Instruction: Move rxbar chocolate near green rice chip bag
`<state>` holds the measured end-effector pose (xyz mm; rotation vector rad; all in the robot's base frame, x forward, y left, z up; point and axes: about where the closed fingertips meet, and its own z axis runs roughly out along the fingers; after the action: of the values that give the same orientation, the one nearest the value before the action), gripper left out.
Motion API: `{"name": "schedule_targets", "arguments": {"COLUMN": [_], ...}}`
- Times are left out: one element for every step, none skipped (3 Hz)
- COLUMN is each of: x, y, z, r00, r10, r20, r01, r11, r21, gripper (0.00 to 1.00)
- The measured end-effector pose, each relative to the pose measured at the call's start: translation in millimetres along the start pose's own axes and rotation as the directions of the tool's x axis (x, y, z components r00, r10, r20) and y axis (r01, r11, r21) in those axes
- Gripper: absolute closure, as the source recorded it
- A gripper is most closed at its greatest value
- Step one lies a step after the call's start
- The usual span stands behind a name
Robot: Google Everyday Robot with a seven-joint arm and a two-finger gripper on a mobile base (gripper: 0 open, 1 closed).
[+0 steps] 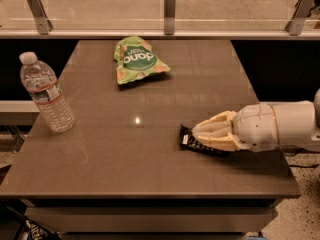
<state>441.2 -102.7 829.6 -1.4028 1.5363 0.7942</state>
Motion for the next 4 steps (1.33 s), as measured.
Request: {"name": "schedule_targets", "arguments": {"x": [-1.4, -2.8, -2.9, -21.9], "y": [0.6, 1.3, 1.3, -6.9], "z": [1.5, 3.2, 3.2, -1.1], "r00": [1.000, 1.000, 1.000, 0.999], "r10": [-0.002, -0.005, -0.005, -0.019], "r20": [0.000, 0.000, 0.000, -0.029], "r01": [0.002, 0.005, 0.005, 0.019], "r11": [1.0000, 1.0000, 1.0000, 0.9998], "r21": [-0.003, -0.007, -0.007, 0.007], "gripper": [0.12, 0.00, 0.00, 0.00]}}
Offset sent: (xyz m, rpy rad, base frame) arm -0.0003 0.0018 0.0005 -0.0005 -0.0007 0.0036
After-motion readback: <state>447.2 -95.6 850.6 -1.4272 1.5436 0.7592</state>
